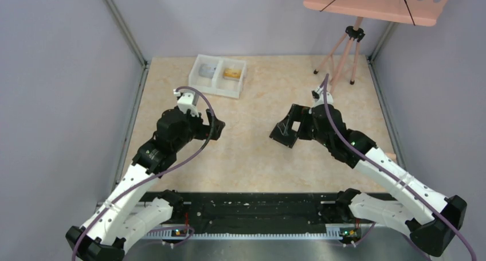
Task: Take the credit cards out of the card holder
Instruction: Pick up the card holder from the center of the board.
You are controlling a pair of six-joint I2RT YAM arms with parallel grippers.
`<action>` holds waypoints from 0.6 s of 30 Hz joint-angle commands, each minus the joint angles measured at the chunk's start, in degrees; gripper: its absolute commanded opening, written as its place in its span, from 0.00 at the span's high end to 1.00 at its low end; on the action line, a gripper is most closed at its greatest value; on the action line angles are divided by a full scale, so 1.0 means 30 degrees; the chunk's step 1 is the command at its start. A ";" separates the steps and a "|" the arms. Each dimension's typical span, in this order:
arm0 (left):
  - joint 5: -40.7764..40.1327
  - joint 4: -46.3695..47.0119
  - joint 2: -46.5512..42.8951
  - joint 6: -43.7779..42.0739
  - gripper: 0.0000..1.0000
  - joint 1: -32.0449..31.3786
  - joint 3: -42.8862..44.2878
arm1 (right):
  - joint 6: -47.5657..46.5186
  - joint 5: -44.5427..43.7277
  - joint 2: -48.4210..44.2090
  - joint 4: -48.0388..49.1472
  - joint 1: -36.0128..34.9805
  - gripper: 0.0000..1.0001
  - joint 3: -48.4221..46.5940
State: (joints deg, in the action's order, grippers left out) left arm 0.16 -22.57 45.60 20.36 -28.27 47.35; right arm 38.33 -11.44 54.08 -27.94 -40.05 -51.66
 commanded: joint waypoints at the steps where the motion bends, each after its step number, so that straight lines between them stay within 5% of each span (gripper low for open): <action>1: -0.0368 0.0159 -0.0172 -0.1039 0.03 0.0034 0.0340 | 0.0452 -0.0362 -0.0098 0.1252 0.0105 0.01 0.0489; 14: -0.1635 -0.0947 -0.0411 -0.2685 0.05 0.0010 0.1234 | -0.1126 -0.4570 0.0414 0.2483 0.0263 0.06 0.1763; 18: -0.2611 -0.1214 0.0373 -0.2511 0.06 0.0017 0.1256 | -0.1217 -0.3344 0.1076 0.3663 0.1794 0.15 0.2232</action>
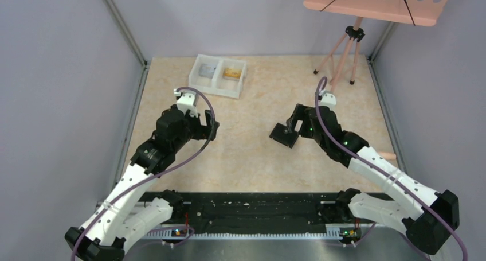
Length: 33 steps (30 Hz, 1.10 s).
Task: Take the credit cards out of the card holder
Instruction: Pick up the card holder from the center of the board.
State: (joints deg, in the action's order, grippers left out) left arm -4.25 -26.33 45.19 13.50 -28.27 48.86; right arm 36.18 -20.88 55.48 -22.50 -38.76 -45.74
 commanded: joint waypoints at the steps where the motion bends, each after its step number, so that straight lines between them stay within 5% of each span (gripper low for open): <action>1: -0.1052 -0.0205 0.0825 -0.0222 0.06 0.0019 0.0887 | -0.0169 0.0489 0.0867 0.2110 0.1948 0.19 0.0477; 5: 0.0335 -0.0671 0.1605 0.0003 0.10 -0.0005 0.1320 | 0.1667 0.2324 0.1833 0.3442 0.3623 0.39 0.1693; 9: 0.0264 -0.0778 0.1654 0.0013 0.11 0.0003 0.1171 | 0.4038 0.2799 0.2314 0.4594 0.4175 0.48 0.3144; 23: 0.0366 -0.0526 0.1059 0.0027 0.12 0.0005 0.0838 | 0.6304 0.5828 0.5534 1.1696 0.4952 0.54 0.6556; 33: -0.0003 -0.0512 0.1048 -0.0016 0.12 0.0017 0.0771 | 0.6629 0.5529 0.7000 1.1857 0.4936 0.58 0.6701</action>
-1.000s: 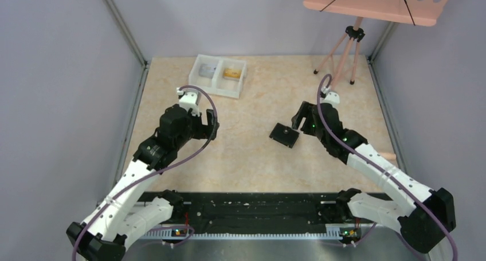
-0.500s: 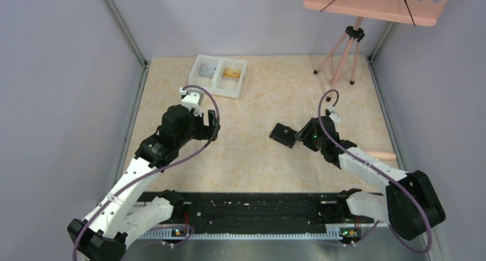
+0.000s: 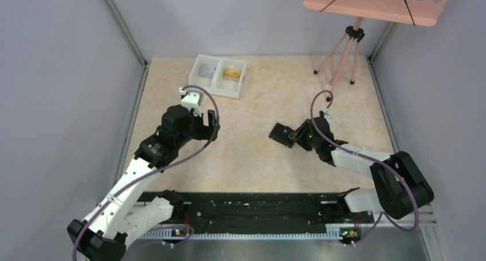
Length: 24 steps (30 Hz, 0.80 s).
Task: Take the credit cards out of the card holder
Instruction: Pick up the card holder from the center of the board.
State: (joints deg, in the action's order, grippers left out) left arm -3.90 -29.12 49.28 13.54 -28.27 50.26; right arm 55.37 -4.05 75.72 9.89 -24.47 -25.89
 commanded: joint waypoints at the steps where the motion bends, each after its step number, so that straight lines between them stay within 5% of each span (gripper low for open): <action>1: -0.0133 0.0421 -0.0287 -0.0031 0.12 0.0001 0.0302 | 0.0237 -0.0131 0.0369 0.1022 0.0160 0.59 0.0087; 7: 0.0036 -0.0269 0.0261 0.1552 0.13 -0.0009 0.0392 | 0.0515 0.0379 0.0772 0.1469 0.0172 0.64 0.0301; 15: 0.3543 0.1691 0.1241 0.7058 0.21 0.0017 -0.2234 | 0.1979 0.2758 0.0254 0.3009 0.0156 1.00 0.1307; 24: 0.6528 0.9388 0.1867 1.0709 0.20 -0.0443 -0.6659 | 0.5691 0.5306 -0.1442 0.6149 -0.0212 1.00 0.3790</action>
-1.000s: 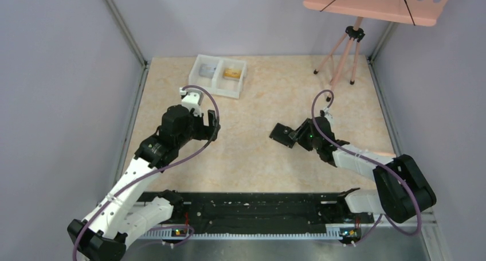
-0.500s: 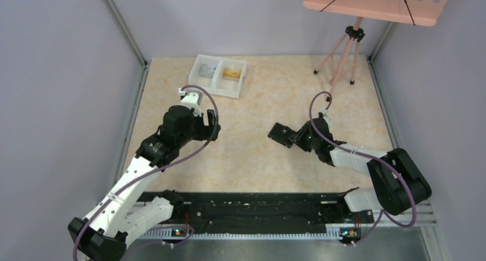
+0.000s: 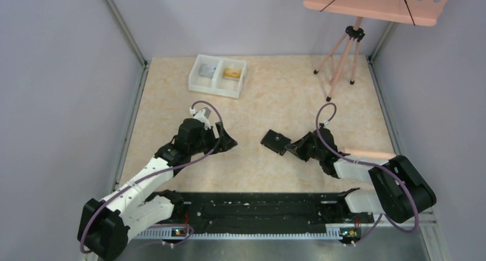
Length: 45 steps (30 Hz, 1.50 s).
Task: Take the credit cards out of the card holder
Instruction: Pick up the card holder from the center of the board, then place the card holder at the center of the board.
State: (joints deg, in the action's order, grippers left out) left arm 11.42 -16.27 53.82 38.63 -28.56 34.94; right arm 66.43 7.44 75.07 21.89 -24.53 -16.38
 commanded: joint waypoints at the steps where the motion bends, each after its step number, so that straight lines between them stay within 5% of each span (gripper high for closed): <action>1: 0.1322 0.6549 0.0477 0.2616 0.20 -0.0521 -0.1972 | 0.2403 0.1613 -0.1584 0.2380 -0.0262 1.00 0.0842; 13: 0.1247 1.5118 0.4756 0.5224 0.17 -0.2547 -0.3794 | 0.5469 0.1142 -0.6154 0.2139 -0.2424 1.00 0.1811; 22: 0.1466 1.8087 0.7664 0.7731 0.17 -0.4168 -0.3526 | 0.5874 0.0014 -0.8643 0.0439 -0.3182 1.00 0.1496; 31: -0.0231 1.5130 0.6869 0.7000 0.19 -0.4624 -0.3786 | 0.2733 -0.0271 -0.9222 -0.4960 -0.3305 1.00 0.1553; 37: -0.1575 1.2135 0.5150 0.5829 0.20 -0.4632 -0.3565 | -0.3103 0.0376 -0.9489 -1.1148 -0.3408 0.64 -0.1316; 45: -0.1862 1.0845 0.4932 0.5727 0.22 -0.4639 -0.3635 | -0.9349 -0.1160 -0.5845 -1.4735 -0.3401 0.60 -0.5914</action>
State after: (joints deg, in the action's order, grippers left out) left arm 7.16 18.15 68.93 56.82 -42.33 23.68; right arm 51.24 6.70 51.35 -16.49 -34.13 -27.53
